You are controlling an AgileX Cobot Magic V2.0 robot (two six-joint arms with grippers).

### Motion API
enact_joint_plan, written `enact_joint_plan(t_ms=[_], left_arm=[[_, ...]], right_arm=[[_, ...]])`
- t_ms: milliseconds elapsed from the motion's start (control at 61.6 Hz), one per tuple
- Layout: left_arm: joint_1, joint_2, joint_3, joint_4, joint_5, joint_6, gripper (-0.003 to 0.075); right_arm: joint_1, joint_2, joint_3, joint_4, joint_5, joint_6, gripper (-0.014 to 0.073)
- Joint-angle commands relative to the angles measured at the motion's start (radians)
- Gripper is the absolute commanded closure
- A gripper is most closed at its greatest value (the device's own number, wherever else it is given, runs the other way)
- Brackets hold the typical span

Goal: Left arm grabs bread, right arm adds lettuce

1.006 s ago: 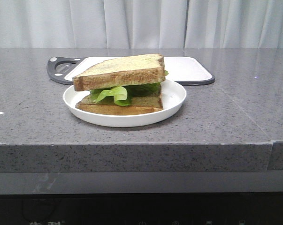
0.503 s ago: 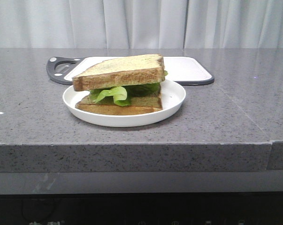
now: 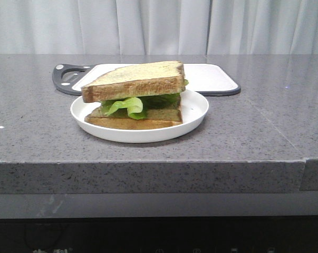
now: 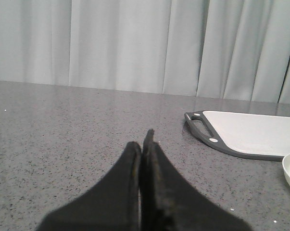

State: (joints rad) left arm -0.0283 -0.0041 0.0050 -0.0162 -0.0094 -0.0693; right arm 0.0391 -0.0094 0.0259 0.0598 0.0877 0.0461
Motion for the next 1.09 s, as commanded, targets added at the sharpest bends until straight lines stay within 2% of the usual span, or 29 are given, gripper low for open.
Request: enact_joint_plan(t_ms=[0, 1071], left_arm=[[-0.007, -0.017, 0.005, 0.001, -0.084, 0.003, 0.0741], [-0.007, -0.017, 0.005, 0.001, -0.084, 0.003, 0.0741]], right_arm=[[-0.009, -0.021, -0.002, 0.000, -0.088, -0.007, 0.0711], [-0.029, -0.021, -0.002, 0.000, -0.088, -0.007, 0.0711]])
